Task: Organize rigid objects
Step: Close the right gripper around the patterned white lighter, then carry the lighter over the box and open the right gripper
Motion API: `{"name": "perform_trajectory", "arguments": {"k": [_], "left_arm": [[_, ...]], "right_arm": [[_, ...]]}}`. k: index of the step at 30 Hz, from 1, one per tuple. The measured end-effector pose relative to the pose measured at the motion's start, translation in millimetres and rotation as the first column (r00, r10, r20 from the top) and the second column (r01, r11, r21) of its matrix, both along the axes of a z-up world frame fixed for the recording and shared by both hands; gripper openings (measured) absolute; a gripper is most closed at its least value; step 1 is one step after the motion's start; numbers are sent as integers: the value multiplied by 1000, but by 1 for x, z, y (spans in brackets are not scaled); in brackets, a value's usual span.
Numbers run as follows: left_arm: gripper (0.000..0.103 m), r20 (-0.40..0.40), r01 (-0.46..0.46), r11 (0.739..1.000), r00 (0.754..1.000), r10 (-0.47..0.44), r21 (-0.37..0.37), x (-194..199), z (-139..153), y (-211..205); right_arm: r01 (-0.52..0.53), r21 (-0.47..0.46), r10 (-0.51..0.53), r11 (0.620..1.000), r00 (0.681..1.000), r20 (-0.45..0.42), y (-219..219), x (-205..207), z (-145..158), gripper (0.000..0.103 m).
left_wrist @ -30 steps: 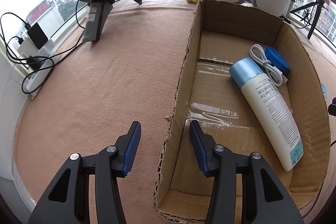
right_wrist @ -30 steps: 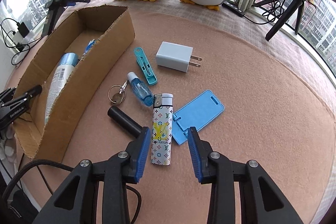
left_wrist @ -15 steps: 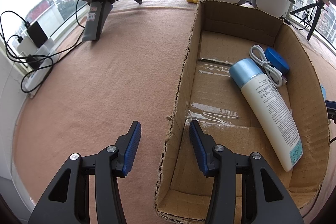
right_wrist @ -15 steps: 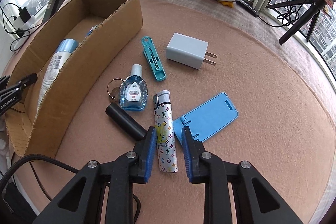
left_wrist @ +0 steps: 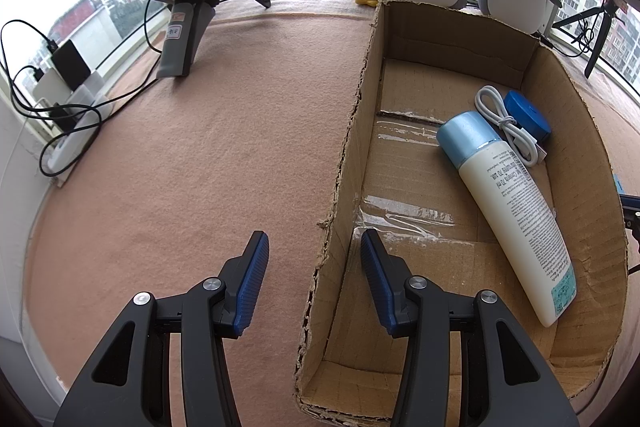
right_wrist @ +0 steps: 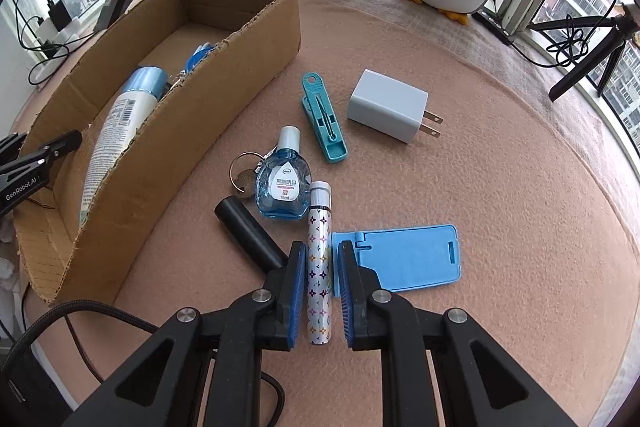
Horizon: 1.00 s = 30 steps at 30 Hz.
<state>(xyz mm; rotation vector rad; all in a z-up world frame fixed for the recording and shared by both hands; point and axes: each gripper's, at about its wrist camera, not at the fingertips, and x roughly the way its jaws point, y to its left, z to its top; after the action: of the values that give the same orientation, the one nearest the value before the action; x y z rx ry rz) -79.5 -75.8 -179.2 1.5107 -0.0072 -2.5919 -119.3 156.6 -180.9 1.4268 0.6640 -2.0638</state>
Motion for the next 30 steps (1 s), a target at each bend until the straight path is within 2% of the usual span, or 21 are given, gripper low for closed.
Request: {"name": "perform_trajectory", "arguments": {"k": [7, 10, 15, 17, 23, 30], "left_arm": [[47, 0, 0, 1000, 1000, 0, 2, 0, 0, 0], [47, 0, -1, 1000, 1000, 1, 4, 0, 0, 0], [47, 0, -1, 1000, 1000, 1, 4, 0, 0, 0], [47, 1, 0, 1000, 1000, 0, 3, 0, 0, 0], [47, 0, 0, 1000, 1000, 0, 2, 0, 0, 1], [47, 0, 0, 1000, 1000, 0, 0, 0, 0, 2]], "right_arm": [[-19, 9, 19, 1000, 1000, -21, -7, -1, 2, 15], [-24, -1, 24, 1000, 999, -24, -7, -1, 5, 10], [20, -64, -18, 998, 999, 32, 4, -11, 8, 10], [61, -116, -52, 991, 995, 80, 12, -16, 9, 10], [203, -269, -146, 942, 966, 215, 34, -34, 15, 10], [223, -278, -178, 934, 967, 180, 37, -38, 25, 10]]}}
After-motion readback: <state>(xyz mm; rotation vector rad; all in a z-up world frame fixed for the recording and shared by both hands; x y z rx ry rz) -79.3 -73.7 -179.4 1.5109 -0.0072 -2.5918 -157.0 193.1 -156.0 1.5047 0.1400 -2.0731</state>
